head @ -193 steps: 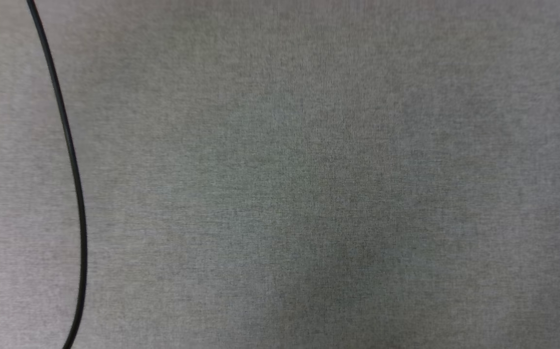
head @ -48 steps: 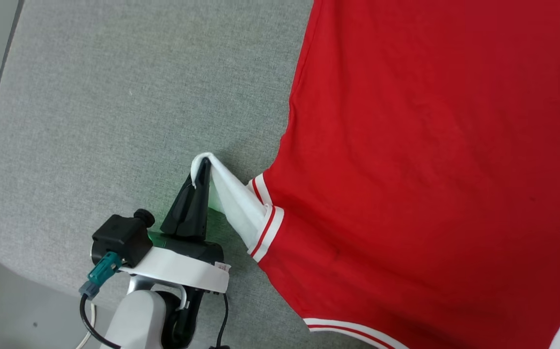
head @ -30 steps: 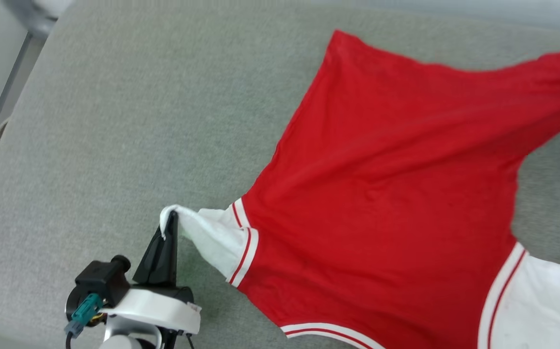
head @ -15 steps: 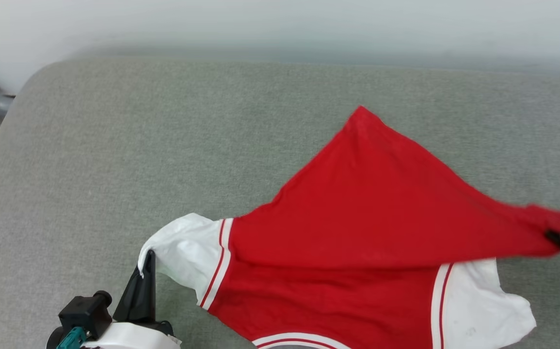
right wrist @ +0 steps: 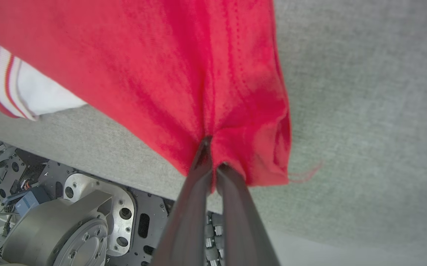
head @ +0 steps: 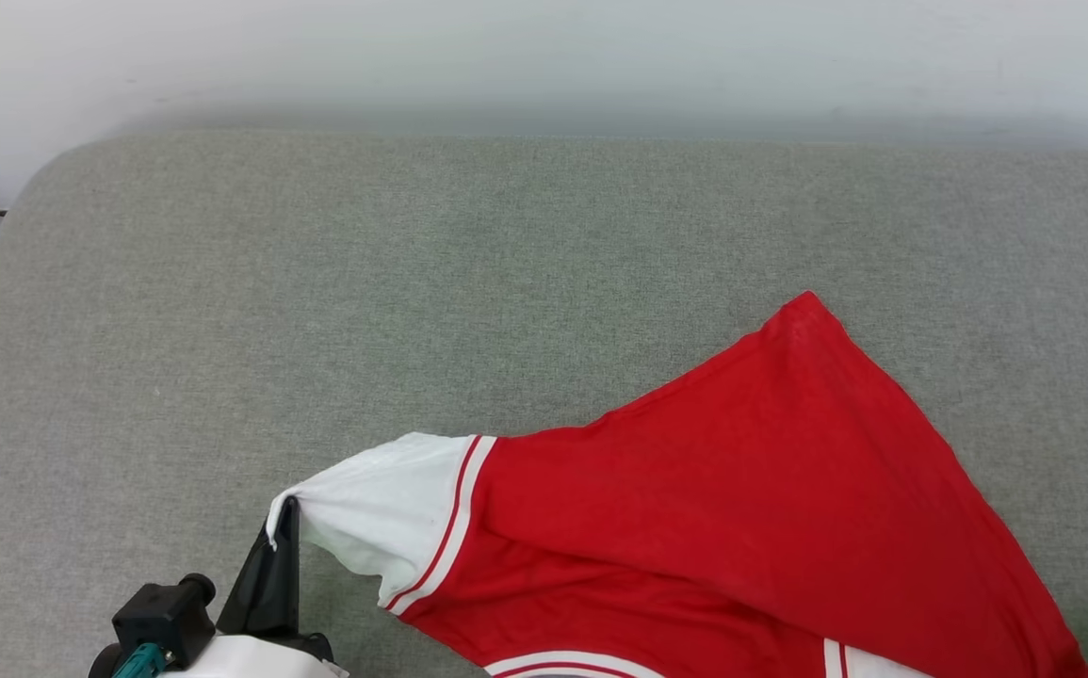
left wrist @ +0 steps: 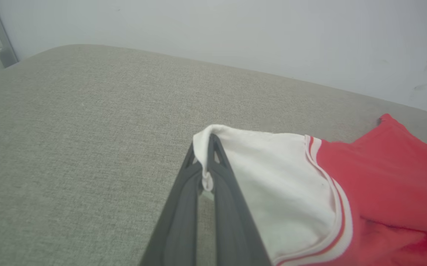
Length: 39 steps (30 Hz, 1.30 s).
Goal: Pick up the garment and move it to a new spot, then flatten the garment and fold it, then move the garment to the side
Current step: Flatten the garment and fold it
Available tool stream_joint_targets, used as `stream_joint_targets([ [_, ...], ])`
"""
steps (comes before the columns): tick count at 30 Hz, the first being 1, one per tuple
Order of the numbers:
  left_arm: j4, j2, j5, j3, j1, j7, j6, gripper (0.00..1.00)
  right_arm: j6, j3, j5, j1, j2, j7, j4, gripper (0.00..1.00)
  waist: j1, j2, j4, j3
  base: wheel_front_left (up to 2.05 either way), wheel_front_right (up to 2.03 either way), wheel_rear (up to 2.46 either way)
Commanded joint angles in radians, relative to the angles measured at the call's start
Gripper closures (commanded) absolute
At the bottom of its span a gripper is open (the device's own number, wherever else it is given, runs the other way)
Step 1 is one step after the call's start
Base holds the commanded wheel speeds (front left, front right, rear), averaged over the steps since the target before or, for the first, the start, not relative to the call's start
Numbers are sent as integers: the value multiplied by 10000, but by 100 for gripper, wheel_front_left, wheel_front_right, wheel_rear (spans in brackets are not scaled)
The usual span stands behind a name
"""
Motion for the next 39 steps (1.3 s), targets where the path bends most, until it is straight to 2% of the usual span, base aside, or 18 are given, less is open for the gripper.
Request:
stream_joint_targets([
  [1, 6, 61, 62, 17, -24, -24, -20, 100, -12, 7, -106, 216, 177, 45, 46, 86, 2, -1, -9, 10, 0, 0, 0],
  [2, 10, 63, 66, 23, -21, -24, -22, 100, -12, -105, -239, 289, 328, -64, 25, 31, 2, -1, -23, 19, 0, 0, 0],
  [3, 14, 67, 73, 26, -21, -24, -22, 100, -12, -231, -391, 274, 417, -151, -31, 0, 2, -1, -36, 27, 0, 0, 0],
  [12, -43, 72, 121, -8, -84, -24, -5, 100, -10, -1868, -1396, -1065, 373, -1179, -1548, 0, 2, -1, -25, 54, 0, 0, 0],
  [15, -85, 38, 170, -134, -179, -24, -10, 100, -10, -2209, -1557, -1809, 308, -1086, -2303, 0, 2, -1, 86, 183, 0, 0, 0],
  [18, -130, 29, 180, -254, -335, -24, -24, 100, -10, -2128, -1801, -2794, 133, -712, -2788, 0, 2, -1, 259, 385, 0, 0, 0],
  [23, -228, -17, 205, -535, -662, -26, -47, 100, -12, -1070, -1689, -4949, -77, 363, -2575, 0, 2, -1, 632, 764, 0, 0, 0],
  [26, -320, -62, 173, -770, -828, -24, -56, 100, -12, -106, -1581, -6223, -414, 1153, -1992, 0, 2, -1, 869, 985, 0, 0, 0],
  [33, -476, -179, 194, -1180, -1123, -24, -76, 100, -10, 2094, -1445, -8390, -631, 3116, -313, 0, 2, -1, 1353, 1448, 0, 0, 0],
  [39, -576, -276, 142, -1371, -1434, -26, -79, 100, -12, 3260, -1462, -9451, -313, 3299, 1095, 0, 2, -1, 1754, 1906, 0, 0, 0],
])
